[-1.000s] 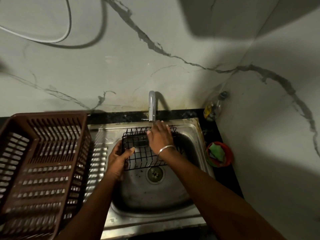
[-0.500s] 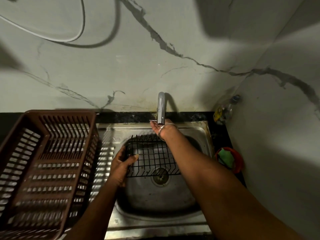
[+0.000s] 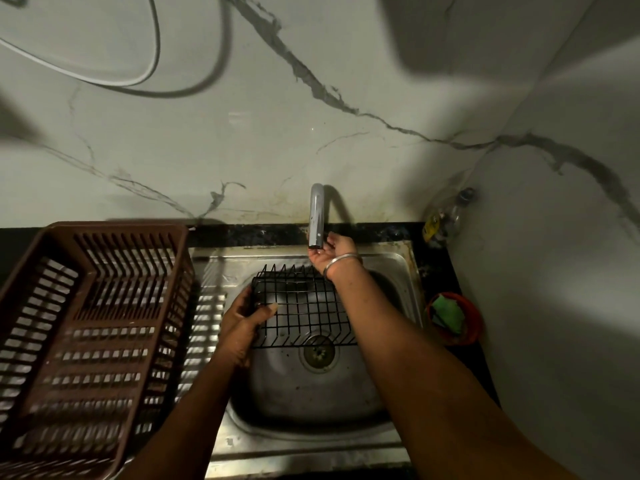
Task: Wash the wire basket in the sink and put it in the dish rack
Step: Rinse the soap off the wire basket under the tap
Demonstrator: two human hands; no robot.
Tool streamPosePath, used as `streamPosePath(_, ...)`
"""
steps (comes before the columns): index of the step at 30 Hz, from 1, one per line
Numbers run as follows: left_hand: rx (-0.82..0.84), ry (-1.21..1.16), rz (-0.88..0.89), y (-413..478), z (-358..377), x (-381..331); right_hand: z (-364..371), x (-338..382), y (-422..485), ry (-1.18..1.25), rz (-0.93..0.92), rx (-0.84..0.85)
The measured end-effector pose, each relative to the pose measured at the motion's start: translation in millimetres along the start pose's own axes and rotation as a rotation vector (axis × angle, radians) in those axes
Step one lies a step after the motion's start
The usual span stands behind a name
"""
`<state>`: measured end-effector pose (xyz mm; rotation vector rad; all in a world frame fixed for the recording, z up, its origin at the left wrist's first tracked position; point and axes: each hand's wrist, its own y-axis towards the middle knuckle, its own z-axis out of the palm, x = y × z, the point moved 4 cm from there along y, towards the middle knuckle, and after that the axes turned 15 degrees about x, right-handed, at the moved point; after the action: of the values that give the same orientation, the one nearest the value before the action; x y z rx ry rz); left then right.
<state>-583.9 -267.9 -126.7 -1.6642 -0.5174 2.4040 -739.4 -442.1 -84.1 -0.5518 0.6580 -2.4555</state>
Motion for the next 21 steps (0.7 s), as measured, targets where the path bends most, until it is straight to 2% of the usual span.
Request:
streamPosePath(2, -0.007, -0.009, 0.004, -0.8, 0.6, -3.4, -7.9, 6.4, -2.2, -0.245, -0.001, 0.016)
streamPosePath(4, -0.011, -0.023, -0.008, -2.0, 0.6, -7.9, -19.5, 21.2, -4.9, -0.631, -0.076, -0.001)
streamPosePath(7, -0.009, -0.043, -0.016, -5.2, -1.2, -12.9, -36.1, 47.1, -21.0, -1.277, -0.405, -0.03)
streamPosePath(9, -0.034, -0.077, -0.026, -7.2, -1.8, -16.4, -48.0, 54.4, -34.5, -1.52, -0.494, -0.056)
streamPosePath(12, -0.054, -0.124, -0.043, -12.1, -1.9, -20.7, -67.5, 56.9, -61.2, -1.524, -0.397, -0.071)
streamPosePath(17, -0.042, -0.119, -0.057, -20.5, -4.9, -30.0, -93.7, 38.0, -89.5, -1.151, -0.263, -0.013)
streamPosePath(21, -0.025, -0.084, -0.048, -33.3, -7.2, -36.1, -96.5, 20.8, -107.9, -0.954, -0.181, -0.017)
